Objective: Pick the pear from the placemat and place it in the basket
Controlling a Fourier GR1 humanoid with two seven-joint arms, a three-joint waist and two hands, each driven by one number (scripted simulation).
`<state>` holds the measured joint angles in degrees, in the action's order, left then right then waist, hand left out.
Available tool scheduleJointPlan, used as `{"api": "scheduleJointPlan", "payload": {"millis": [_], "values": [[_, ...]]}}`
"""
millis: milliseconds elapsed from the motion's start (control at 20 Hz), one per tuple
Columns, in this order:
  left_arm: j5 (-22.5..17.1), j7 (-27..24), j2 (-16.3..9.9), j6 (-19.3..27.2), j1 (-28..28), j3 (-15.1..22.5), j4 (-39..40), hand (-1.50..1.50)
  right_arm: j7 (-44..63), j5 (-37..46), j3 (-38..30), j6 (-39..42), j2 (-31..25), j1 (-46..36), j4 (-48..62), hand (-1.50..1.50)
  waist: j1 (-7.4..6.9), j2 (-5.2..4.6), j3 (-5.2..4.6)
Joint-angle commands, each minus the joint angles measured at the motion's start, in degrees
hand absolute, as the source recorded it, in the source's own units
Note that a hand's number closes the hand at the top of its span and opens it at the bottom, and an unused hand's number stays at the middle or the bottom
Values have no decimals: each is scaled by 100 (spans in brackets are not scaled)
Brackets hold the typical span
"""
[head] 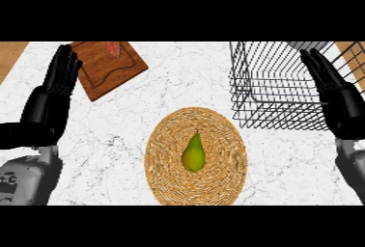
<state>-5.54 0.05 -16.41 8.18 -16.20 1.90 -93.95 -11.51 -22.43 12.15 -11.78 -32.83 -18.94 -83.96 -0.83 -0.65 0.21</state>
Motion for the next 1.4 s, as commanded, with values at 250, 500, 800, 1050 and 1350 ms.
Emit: {"api": "scheduleJointPlan", "payload": {"millis": [250,500,800,1050,1350], "values": [[-191,1147,251,-220,1449,366,1450,0,458,-1472,-43,195,1742,-644,50,150,-515,-221,8],[-167,1396,249,-417,1674,583,1751,0,539,-335,1578,-227,2688,-1130,-64,-150,-469,-34,-43],[-295,1452,78,-481,2120,421,1583,0,2390,898,2056,-1412,2388,-2162,674,-150,-210,106,-58],[-170,1374,198,-313,2165,472,1622,0,3867,1720,2295,-851,1095,-3157,952,-150,4,137,-66],[-352,1493,26,-409,2232,220,1536,0,5025,1112,2013,1130,-179,-4005,424,-150,130,117,-37]]}}
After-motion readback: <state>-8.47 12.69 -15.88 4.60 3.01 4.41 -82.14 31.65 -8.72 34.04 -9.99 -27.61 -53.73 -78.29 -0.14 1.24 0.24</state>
